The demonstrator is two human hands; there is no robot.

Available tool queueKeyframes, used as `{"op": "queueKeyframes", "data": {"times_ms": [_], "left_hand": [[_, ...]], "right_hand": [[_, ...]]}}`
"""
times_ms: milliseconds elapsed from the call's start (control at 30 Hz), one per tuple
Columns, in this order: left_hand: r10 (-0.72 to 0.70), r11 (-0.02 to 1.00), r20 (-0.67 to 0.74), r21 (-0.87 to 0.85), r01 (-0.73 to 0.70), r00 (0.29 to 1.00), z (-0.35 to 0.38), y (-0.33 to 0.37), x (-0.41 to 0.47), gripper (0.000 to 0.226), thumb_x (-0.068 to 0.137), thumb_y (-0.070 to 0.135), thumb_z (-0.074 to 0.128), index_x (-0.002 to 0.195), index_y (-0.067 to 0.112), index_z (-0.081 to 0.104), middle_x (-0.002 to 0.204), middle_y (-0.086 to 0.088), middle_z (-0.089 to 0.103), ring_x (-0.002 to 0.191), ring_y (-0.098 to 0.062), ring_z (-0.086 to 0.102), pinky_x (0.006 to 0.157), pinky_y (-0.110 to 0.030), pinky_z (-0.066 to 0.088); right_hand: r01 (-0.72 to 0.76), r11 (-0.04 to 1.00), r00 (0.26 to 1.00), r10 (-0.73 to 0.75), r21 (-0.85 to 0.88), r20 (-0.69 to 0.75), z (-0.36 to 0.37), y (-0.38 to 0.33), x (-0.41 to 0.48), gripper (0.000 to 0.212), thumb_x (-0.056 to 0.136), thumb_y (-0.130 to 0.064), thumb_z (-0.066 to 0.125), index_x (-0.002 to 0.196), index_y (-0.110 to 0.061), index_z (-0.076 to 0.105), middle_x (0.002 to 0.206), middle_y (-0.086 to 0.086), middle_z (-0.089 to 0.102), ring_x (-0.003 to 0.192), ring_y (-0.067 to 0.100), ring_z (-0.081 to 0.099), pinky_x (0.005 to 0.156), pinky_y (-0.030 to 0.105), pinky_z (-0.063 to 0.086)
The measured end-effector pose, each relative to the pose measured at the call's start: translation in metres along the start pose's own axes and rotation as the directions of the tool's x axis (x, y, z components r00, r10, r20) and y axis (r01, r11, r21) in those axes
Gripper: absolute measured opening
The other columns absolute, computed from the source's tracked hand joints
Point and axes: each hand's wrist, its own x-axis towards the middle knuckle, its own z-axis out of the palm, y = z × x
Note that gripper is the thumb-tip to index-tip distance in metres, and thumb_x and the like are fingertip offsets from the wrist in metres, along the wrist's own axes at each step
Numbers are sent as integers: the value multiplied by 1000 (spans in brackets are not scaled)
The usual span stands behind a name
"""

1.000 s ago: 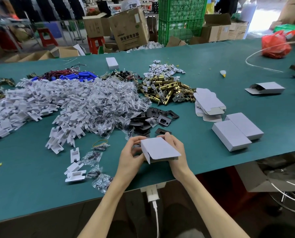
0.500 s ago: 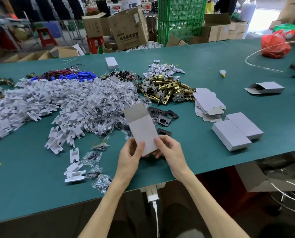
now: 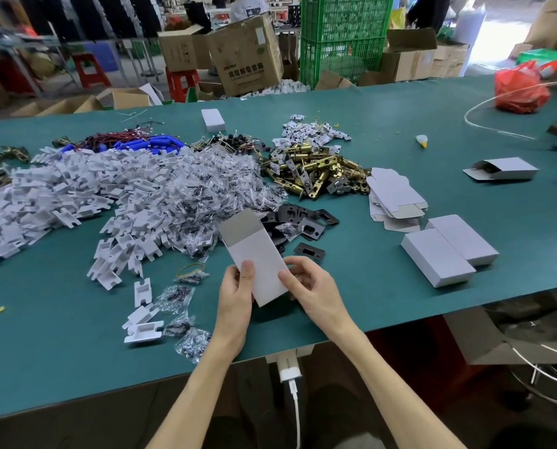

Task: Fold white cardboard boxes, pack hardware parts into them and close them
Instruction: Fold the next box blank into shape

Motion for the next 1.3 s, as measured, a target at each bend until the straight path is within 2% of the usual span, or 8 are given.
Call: {"op": "queueKeyframes", "data": {"times_ms": [133, 300, 467, 700, 833, 1033, 1167, 1300], "left_hand": [[8, 999, 10, 39, -9, 1000, 1, -1, 0, 49, 96, 55, 55, 115, 10, 63, 102, -7, 76, 87, -17, 73, 70, -30, 59], [42, 993, 27, 106, -45, 999, 2, -3, 0, 45, 98, 54, 59, 111, 10, 60, 96, -4, 71, 82, -10, 70, 66, -27, 57], [18, 995, -28, 100, -15, 999, 1, -5, 3, 41, 104, 47, 50, 113, 8, 57, 99, -6, 68, 78, -4, 66, 64, -20, 53], [26, 984, 7, 175, -27, 1000, 4, 1, -1, 51, 95, 58, 50, 110, 9, 54, 96, -4, 63, 79, -7, 61, 65, -22, 50], [50, 964, 16, 261, -53, 999, 6, 2, 0, 28, 105, 41, 52, 97, 14, 52, 84, 3, 55, 60, 7, 51, 57, -15, 42], [38, 959, 59, 279, -53, 998, 6, 3, -3, 27, 106, 40, 53, 97, 15, 52, 83, 5, 55, 65, 1, 53, 60, -21, 43], [21, 965, 59, 258, -36, 998, 5, 3, -1, 31, 105, 43, 53, 102, 12, 54, 85, -1, 57, 77, -17, 55, 68, -39, 45], [20, 962, 79, 271, -41, 997, 6, 4, 0, 31, 105, 45, 54, 99, 14, 54, 82, 4, 58, 75, -17, 55, 66, -40, 45]], "right_hand": [[55, 998, 998, -56, -28, -22, 2, -1, -2, 36, 95, -53, 61, 127, -35, 64, 94, -5, 67, 81, 11, 60, 72, 21, 50], [11, 997, 981, 4, 73, -194, -4, 2, 2, 25, 102, -28, 60, 127, -25, 63, 102, 2, 66, 89, 15, 60, 81, 36, 53], [52, 994, 936, -80, -91, -343, -6, 1, 8, 20, 98, -19, 65, 117, -23, 63, 104, -2, 61, 89, 4, 56, 76, 13, 45], [40, 905, 970, -136, -422, -200, -11, -13, 46, 23, 100, -13, 61, 123, -11, 63, 112, -3, 51, 113, 19, 51, 100, 32, 47], [109, 841, 969, -209, -530, -132, -8, -34, 90, 26, 101, -13, 58, 126, -8, 61, 119, 4, 53, 120, 23, 47, 105, 30, 39], [-2, 666, 999, -29, -746, -29, -27, -40, 160, 51, 104, -23, 54, 150, -6, 42, 151, 16, 38, 144, 33, 26, 117, 46, 29], [-100, 613, 995, 74, -784, -70, -40, -28, 193, 54, 103, -21, 54, 151, -3, 38, 152, 22, 37, 141, 40, 31, 115, 50, 32], [-157, 626, 987, 109, -764, -114, -47, -24, 219, 42, 100, -21, 58, 133, 3, 45, 137, 25, 50, 125, 42, 45, 105, 48, 42]]}}
